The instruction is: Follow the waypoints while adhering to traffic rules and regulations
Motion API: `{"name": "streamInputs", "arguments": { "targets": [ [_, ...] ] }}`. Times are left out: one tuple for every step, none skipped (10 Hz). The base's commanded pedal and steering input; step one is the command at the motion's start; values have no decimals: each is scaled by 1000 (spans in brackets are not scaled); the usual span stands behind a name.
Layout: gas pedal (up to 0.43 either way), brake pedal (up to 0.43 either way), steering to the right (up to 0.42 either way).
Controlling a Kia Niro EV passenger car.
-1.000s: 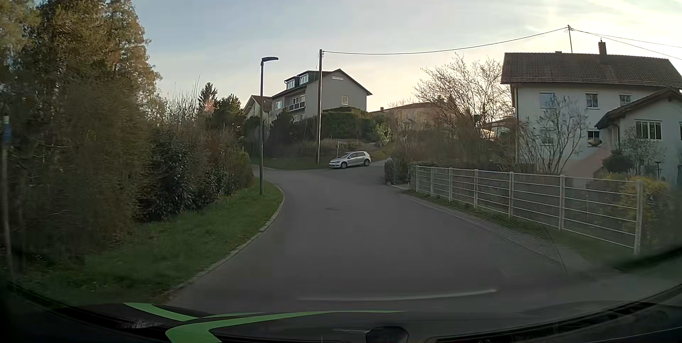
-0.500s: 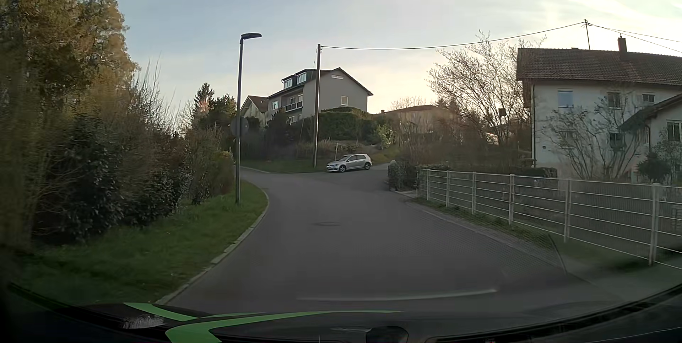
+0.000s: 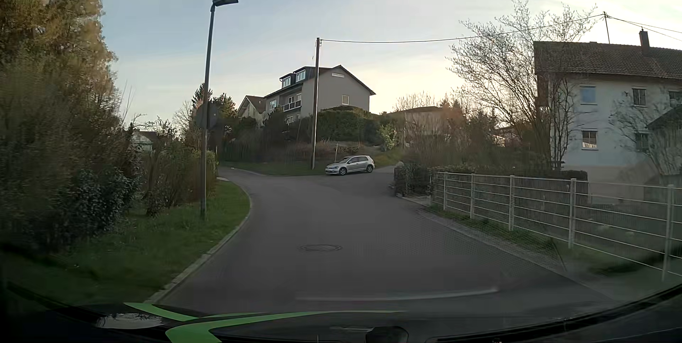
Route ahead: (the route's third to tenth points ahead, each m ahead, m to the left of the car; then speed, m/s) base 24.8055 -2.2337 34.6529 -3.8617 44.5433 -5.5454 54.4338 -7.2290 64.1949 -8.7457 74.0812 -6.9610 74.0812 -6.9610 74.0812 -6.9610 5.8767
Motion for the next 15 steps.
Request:
{"name": "streamInputs", "arguments": {
  "targets": [
    [0,0,-7],
    [0,0,-8],
    [0,0,-8],
    [0,0,-8],
    [0,0,-8],
    [0,0,-8],
    [0,0,-7],
    [0,0,-8],
    [0,0,-8],
    [0,0,-7],
    [0,0,-8],
    [0,0,-8],
    [0,0,-8],
    [0,0,-7],
    [0,0,-8]
  ]
}}
